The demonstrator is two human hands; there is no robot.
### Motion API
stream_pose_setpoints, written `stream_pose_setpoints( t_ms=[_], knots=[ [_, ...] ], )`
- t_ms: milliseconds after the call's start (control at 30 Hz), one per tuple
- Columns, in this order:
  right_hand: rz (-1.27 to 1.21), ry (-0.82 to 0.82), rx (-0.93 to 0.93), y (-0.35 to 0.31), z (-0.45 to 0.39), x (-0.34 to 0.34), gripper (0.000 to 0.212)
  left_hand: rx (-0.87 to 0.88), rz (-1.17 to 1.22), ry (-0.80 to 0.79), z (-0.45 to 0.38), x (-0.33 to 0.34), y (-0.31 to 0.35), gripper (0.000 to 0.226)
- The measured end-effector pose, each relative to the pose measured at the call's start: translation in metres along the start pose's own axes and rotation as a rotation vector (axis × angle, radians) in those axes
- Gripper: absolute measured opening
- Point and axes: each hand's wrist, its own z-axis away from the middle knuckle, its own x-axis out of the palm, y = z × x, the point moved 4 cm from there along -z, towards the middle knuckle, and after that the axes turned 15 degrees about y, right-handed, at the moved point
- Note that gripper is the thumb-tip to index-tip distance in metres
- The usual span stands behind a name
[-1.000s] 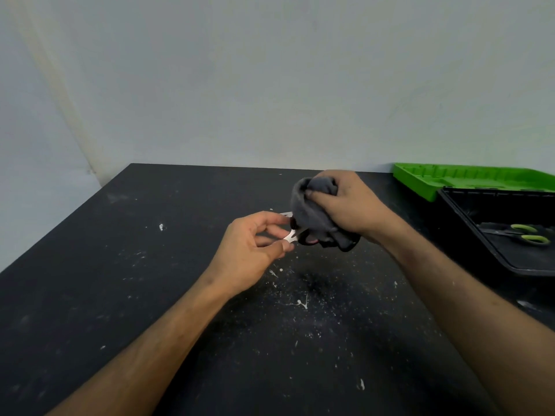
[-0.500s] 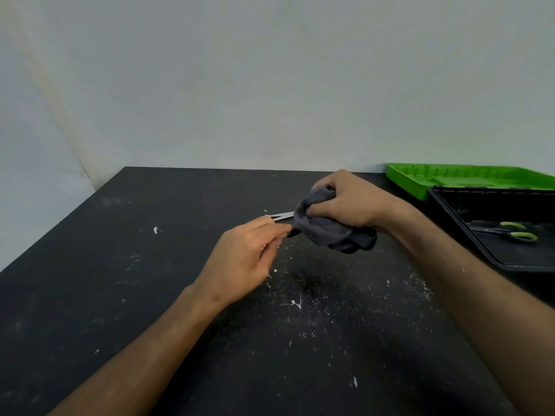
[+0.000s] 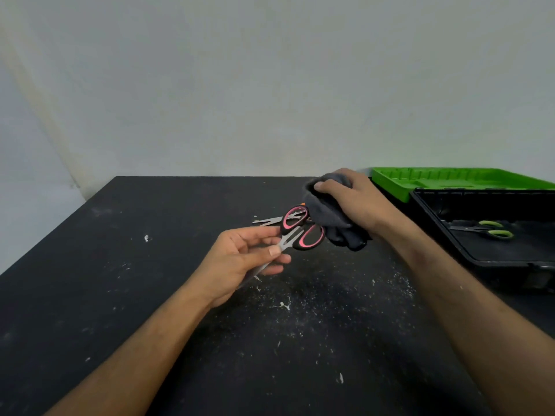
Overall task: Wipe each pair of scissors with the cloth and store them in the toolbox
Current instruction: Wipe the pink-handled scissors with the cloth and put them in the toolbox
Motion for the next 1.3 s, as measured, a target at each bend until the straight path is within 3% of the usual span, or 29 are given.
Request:
stream_pose_setpoints(
  t_ms=[133,233,267,367,500,567,667,800,933,1033,1100,1200,1300],
  knots=[
    [-0.349,-0.319,0.368,0.018,0.024,0.025,0.025,-0.01,0.034,-0.009,-0.001,-0.001,-0.002,0.04],
    [-0.521,-0.526,0.473,0.026,0.037,0.037,0.065,0.031,0.002,0.055,-0.003,-0.002,-0.004,0.035],
    [-0.539,-0.546,0.462,0.028,0.039,0.038,0.068,0.051,-0.018,0.086,-0.003,-0.002,-0.003,0.034],
    [-0.481,-0.498,0.359,0.036,0.042,0.04,0.039,0.112,-0.101,0.117,-0.004,0.0,0.0,0.034],
    [-0.394,-0.386,0.264,0.04,0.04,0.032,0.033,0.144,-0.282,0.003,-0.003,0.01,0.005,0.028],
    [-0.334,-0.376,0.215,0.037,0.042,0.024,0.017,0.116,-0.343,-0.063,-0.001,0.017,0.004,0.02],
    [-0.162,-0.341,0.076,0.03,0.048,0.012,0.007,0.125,-0.386,-0.025,0.003,0.022,0.003,0.012],
    [0.136,-0.239,-0.064,0.03,0.058,-0.01,0.047,0.148,-0.537,-0.025,0.003,0.027,0.007,0.01],
    [0.49,-0.195,-0.069,0.04,0.06,-0.036,0.078,0.161,-0.616,-0.035,0.006,0.032,0.007,0.008],
    [0.538,-0.182,-0.074,0.036,0.062,-0.051,0.097,0.161,-0.541,-0.009,0.005,0.04,0.01,0.009],
    [0.39,-0.051,-0.101,0.024,0.061,-0.065,0.086,0.147,-0.431,0.027,0.004,0.052,0.018,0.01],
    [0.097,0.058,-0.089,0.006,0.058,-0.079,0.039,0.082,-0.181,0.026,-0.004,0.089,0.033,0.014],
    [-0.215,0.209,0.005,0.0,0.049,-0.097,0.016,0.115,-0.167,-0.046,-0.016,0.144,0.048,0.011]
  ],
)
